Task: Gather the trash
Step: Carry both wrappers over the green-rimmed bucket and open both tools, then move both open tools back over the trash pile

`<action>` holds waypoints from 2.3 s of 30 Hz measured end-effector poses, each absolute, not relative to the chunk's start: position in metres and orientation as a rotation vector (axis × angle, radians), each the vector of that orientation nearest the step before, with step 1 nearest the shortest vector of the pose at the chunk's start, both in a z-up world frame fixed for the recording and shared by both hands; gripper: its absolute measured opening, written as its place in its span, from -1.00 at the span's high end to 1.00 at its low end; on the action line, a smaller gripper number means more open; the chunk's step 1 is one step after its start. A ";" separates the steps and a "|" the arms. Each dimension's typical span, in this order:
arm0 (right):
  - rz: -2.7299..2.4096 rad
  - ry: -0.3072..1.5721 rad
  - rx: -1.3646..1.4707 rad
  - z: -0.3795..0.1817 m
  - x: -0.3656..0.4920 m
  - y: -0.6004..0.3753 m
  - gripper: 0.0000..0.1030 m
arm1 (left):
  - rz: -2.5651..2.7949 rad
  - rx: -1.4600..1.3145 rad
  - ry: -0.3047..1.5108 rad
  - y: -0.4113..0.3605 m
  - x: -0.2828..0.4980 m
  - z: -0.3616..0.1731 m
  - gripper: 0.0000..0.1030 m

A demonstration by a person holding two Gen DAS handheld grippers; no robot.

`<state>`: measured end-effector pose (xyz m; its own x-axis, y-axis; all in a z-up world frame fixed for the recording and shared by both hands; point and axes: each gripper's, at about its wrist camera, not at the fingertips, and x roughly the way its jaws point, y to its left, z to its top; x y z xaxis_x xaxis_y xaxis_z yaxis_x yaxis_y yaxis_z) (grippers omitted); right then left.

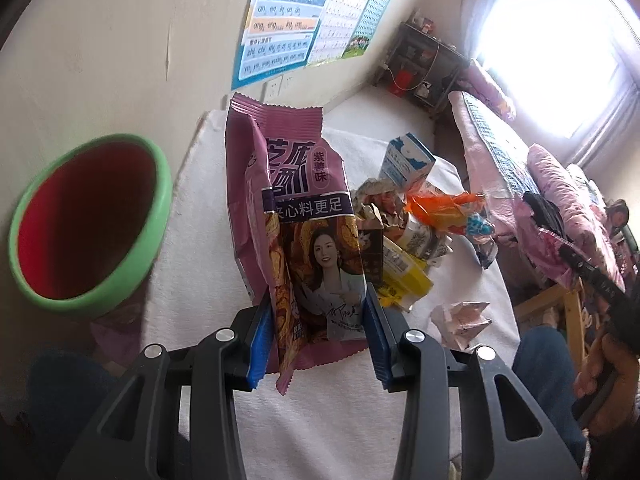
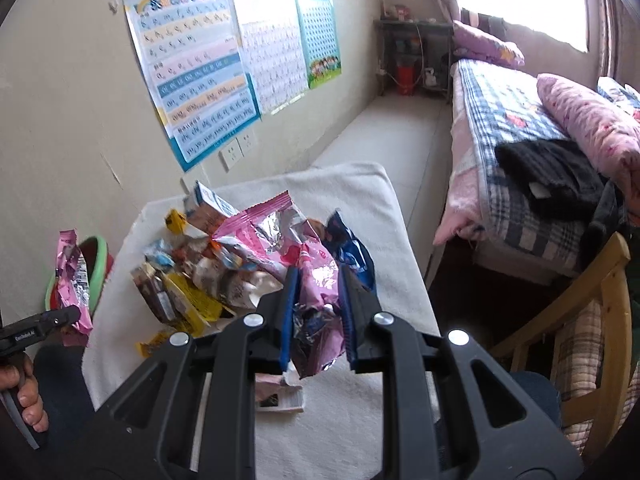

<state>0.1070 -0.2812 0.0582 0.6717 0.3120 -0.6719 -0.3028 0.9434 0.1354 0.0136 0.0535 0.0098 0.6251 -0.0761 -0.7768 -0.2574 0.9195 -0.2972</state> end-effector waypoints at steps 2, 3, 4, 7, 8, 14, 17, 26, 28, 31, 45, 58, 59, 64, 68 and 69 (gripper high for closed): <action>0.370 0.737 0.000 0.067 0.105 -0.273 0.61 | 0.108 -0.413 0.887 0.056 0.012 0.013 0.25; 0.378 0.728 -0.005 0.071 0.104 -0.270 0.61 | 0.105 -0.431 0.881 0.059 0.011 0.015 0.25; 0.387 0.719 -0.011 0.075 0.103 -0.266 0.61 | 0.103 -0.439 0.878 0.060 0.010 0.017 0.25; 0.417 0.699 -0.013 0.084 0.103 -0.253 0.61 | 0.106 -0.435 0.860 0.064 0.007 0.024 0.25; 0.427 0.693 -0.016 0.087 0.102 -0.248 0.61 | 0.106 -0.435 0.855 0.065 0.006 0.026 0.25; 0.511 0.673 -0.042 0.097 0.098 -0.208 0.61 | 0.130 -0.453 0.824 0.082 -0.001 0.034 0.25; 0.563 0.665 -0.059 0.100 0.095 -0.180 0.61 | 0.143 -0.467 0.814 0.095 -0.006 0.036 0.25; 0.736 0.651 -0.102 0.105 0.080 -0.093 0.61 | 0.227 -0.523 0.783 0.152 -0.034 0.043 0.24; 0.781 0.641 -0.113 0.108 0.073 -0.073 0.61 | 0.249 -0.543 0.777 0.168 -0.042 0.044 0.24; 0.828 0.639 -0.132 0.109 0.067 -0.048 0.61 | 0.281 -0.562 0.770 0.188 -0.052 0.045 0.24; 0.961 0.722 -0.138 0.096 0.069 0.081 0.60 | 0.330 -0.592 0.781 0.252 -0.062 0.047 0.19; 0.980 0.816 -0.170 0.061 0.083 0.152 0.51 | 0.339 -0.638 0.800 0.287 -0.052 0.021 0.11; 0.975 0.822 -0.171 0.059 0.085 0.156 0.26 | 0.339 -0.639 0.805 0.289 -0.052 0.019 0.05; 0.962 0.828 -0.173 0.052 0.089 0.162 -0.55 | 0.403 -0.603 0.816 0.296 -0.056 0.013 -0.58; 0.955 0.835 -0.170 0.050 0.092 0.158 -0.68 | 0.431 -0.625 0.805 0.298 -0.066 0.007 -0.76; 0.951 0.836 -0.171 0.051 0.092 0.154 -0.71 | 0.437 -0.632 0.802 0.297 -0.069 0.006 -0.77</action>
<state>0.0925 0.1538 0.0507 0.3020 0.6504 -0.6969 -0.7747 0.5935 0.2182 -0.0692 0.2974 0.0056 0.6243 0.1245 -0.7712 -0.5810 0.7339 -0.3518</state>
